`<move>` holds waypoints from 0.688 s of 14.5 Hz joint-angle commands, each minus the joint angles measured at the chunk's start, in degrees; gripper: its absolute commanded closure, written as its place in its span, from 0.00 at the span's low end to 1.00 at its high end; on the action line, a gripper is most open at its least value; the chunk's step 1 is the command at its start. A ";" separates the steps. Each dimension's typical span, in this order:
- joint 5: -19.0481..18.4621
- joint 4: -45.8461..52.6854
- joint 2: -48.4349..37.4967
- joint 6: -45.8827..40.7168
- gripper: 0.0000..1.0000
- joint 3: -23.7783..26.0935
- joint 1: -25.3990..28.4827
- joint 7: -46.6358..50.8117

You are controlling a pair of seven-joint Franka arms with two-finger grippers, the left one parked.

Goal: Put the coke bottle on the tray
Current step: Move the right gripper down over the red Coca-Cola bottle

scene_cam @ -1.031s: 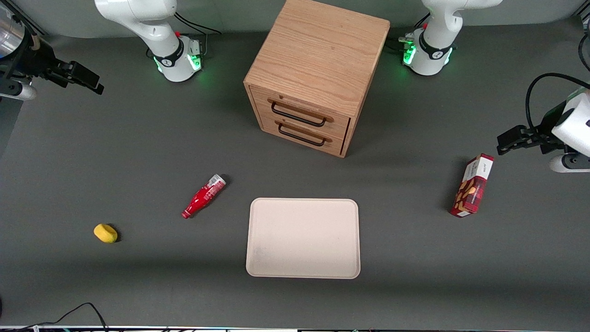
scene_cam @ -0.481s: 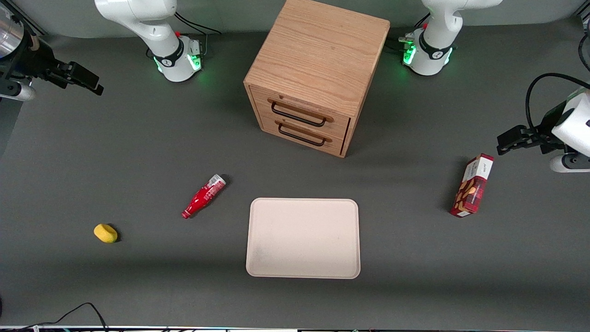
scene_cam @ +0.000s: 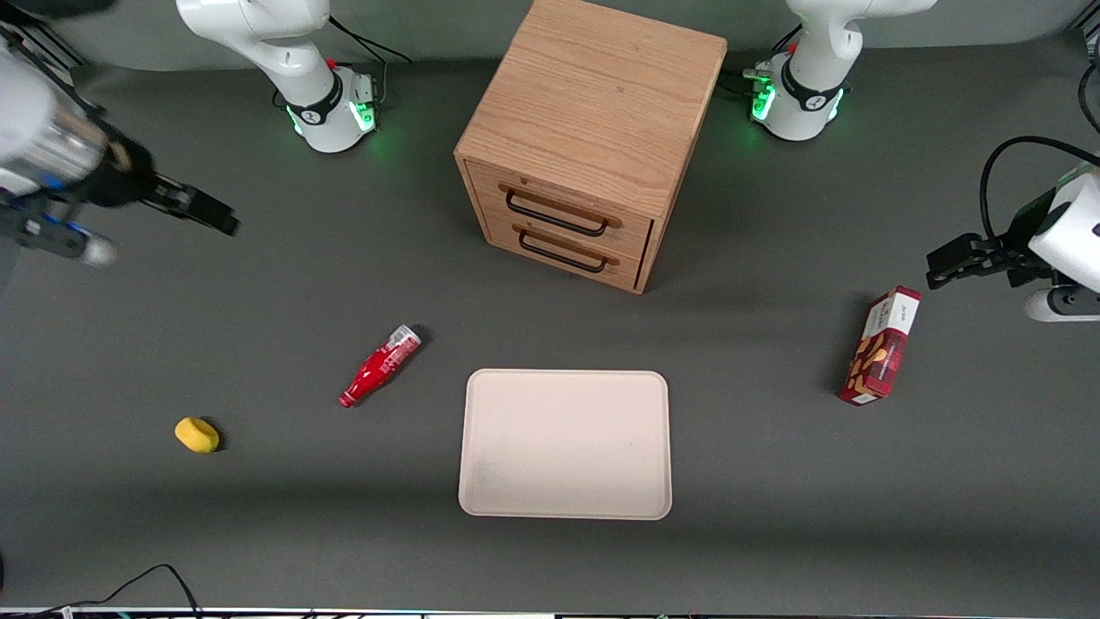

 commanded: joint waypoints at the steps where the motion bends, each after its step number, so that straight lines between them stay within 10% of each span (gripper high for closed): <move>1: 0.61 4.30 9.69 1.91 0.00 2.47 0.46 11.02; 10: -3.87 -13.69 19.82 30.45 0.00 3.62 1.33 22.83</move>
